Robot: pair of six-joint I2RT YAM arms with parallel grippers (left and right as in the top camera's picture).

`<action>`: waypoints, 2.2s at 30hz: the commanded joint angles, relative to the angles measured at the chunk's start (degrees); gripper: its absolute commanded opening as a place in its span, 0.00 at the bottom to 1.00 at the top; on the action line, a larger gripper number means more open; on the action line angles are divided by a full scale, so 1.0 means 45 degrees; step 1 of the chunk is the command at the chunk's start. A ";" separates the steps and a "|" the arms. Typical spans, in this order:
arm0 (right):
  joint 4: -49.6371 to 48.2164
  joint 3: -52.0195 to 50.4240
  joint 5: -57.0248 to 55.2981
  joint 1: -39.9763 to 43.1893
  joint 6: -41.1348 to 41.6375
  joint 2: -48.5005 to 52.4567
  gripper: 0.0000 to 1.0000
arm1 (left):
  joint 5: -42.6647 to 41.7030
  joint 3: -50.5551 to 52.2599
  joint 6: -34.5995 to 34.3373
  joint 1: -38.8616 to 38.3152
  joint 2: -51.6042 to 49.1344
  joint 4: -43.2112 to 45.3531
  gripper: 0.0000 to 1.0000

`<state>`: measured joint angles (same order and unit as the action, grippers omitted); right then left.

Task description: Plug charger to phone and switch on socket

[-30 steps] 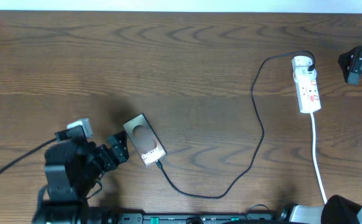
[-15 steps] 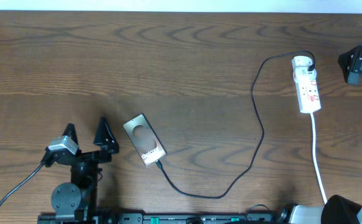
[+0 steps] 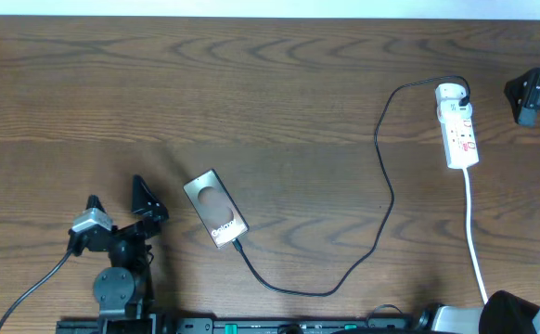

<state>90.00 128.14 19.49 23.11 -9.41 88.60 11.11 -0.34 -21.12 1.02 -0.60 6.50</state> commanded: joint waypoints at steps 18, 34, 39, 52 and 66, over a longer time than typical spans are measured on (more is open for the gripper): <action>0.0015 0.0010 -0.0019 0.0024 0.0175 -0.0044 0.99 | -0.1919 0.0024 0.4070 -0.0019 0.0121 -0.2380 0.98; 0.0015 0.0005 -0.0019 0.0024 0.0175 -0.0044 0.99 | -0.3113 0.0015 0.5236 -0.0034 0.0121 -0.2390 0.98; 0.0015 0.0010 -0.0019 0.0024 0.0175 -0.0044 0.99 | -0.3449 0.0015 0.5328 -0.0029 0.0121 -0.2356 0.98; 0.0015 0.0010 -0.0019 0.0024 0.0175 -0.0044 0.99 | -0.3993 0.0010 0.5265 -0.0029 0.0121 -0.2249 0.98; 0.0015 0.0005 -0.0019 0.0024 0.0175 -0.0044 0.99 | -0.3993 0.0010 0.5265 -0.0029 0.0083 -0.2249 0.98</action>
<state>90.02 128.14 19.49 23.11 -9.39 88.60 -4.84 -1.56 1.76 1.02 -0.58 -2.35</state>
